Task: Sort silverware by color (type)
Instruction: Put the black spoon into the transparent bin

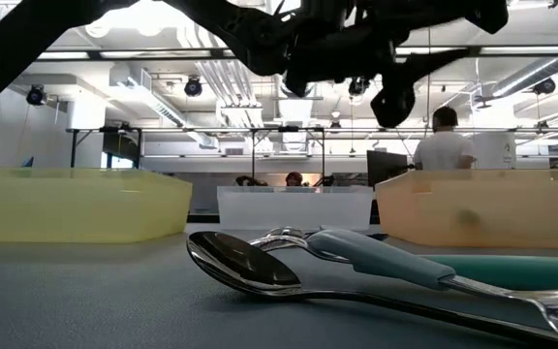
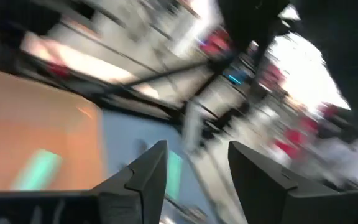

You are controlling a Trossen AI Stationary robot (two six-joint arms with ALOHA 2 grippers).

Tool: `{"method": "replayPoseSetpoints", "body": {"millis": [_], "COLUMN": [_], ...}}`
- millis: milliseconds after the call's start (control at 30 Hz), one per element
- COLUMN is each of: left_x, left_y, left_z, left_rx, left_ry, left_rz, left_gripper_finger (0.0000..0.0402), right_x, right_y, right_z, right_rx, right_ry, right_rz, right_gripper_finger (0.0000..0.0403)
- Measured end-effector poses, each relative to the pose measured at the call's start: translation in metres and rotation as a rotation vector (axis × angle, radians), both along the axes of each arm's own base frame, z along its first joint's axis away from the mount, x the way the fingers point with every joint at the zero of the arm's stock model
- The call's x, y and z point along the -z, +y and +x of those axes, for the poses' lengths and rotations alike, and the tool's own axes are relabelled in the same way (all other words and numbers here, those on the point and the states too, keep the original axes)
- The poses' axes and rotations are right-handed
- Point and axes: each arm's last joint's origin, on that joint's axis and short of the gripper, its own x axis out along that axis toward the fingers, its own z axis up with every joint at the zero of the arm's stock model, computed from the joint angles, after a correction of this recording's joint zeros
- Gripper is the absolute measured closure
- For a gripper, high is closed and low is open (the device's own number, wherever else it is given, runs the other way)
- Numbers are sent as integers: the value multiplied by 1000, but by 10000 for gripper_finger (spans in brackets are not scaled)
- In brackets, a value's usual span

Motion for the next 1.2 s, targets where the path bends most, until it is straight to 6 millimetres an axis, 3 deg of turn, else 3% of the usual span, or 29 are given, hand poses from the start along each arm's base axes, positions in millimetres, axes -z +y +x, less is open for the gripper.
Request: {"method": "replayPoseSetpoints", "body": {"millis": [200,333,500,700,800,1033,1200], "left_x": [25,43,36,15,17,48,67], "left_y": [-15,-24,-31,-38,-36,-33,-30], "left_z": [-16,-35,-51,-62,-72,-109,-126], "left_rx": [125,78,-6,-114,-217,-421,-607], "left_ry": [244,445,551,586,662,815,818], "left_rz": [41,197,401,499,555,494,382], "left_gripper_finger": [256,257,257,257,257,257,257], "right_x": [1,5,9,13,15,19,21], "right_y": [1,0,-2,-3,-3,-3,-4], "right_z": [-1,-4,-9,-11,-11,-12,-12], "right_rx": [-28,-13,3,4,4,4,5], "right_ry": [20,60,120,155,162,177,185], "right_rz": [22,31,21,8,5,1,-5], "right_gripper_finger": [335,335,335,335,335,335,335]}}
